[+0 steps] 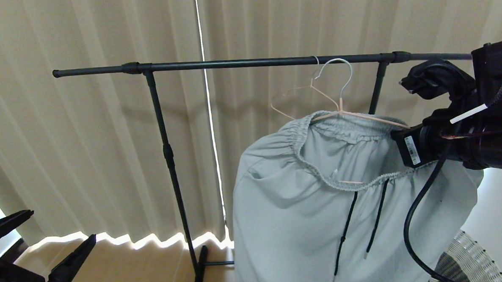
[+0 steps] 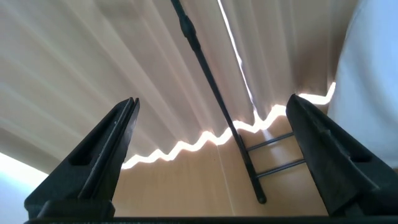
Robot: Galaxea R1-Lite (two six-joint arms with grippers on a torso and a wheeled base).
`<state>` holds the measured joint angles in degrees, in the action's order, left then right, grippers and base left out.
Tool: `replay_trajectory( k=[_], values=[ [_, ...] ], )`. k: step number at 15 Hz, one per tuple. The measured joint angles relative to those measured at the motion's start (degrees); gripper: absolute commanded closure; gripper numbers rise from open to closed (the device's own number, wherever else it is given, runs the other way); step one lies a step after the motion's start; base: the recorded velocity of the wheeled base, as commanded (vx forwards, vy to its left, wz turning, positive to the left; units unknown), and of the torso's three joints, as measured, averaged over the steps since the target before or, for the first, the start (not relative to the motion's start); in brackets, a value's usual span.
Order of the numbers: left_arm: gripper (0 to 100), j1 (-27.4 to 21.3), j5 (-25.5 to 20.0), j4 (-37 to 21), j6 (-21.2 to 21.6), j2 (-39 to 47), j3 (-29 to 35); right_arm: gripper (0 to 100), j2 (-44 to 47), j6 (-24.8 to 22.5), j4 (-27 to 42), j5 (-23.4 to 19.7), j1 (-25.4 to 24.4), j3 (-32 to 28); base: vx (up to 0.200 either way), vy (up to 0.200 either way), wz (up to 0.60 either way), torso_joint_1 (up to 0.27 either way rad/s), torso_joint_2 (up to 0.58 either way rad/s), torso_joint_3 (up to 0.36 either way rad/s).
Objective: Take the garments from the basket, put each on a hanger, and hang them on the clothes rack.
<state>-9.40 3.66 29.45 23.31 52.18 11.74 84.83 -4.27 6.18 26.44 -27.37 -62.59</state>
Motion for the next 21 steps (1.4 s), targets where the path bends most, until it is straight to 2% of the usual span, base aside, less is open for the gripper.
replay_trajectory(
  k=[14, 21],
  values=[
    [0, -0.1, -0.1, 0.0, 0.0, 0.1, -0.6, 100, -0.3, 0.4, -0.4, 0.0, -0.6, -0.1, 0.200, 0.000, 0.00, 0.003, 0.00, 0.005],
    [0, -0.3, -0.4, 0.2, 0.1, 0.2, -0.5, 100, -2.6, 0.5, -0.4, 0.4, -0.7, 0.6, 0.000, 0.000, 0.00, 0.000, 0.00, 0.000]
  ],
)
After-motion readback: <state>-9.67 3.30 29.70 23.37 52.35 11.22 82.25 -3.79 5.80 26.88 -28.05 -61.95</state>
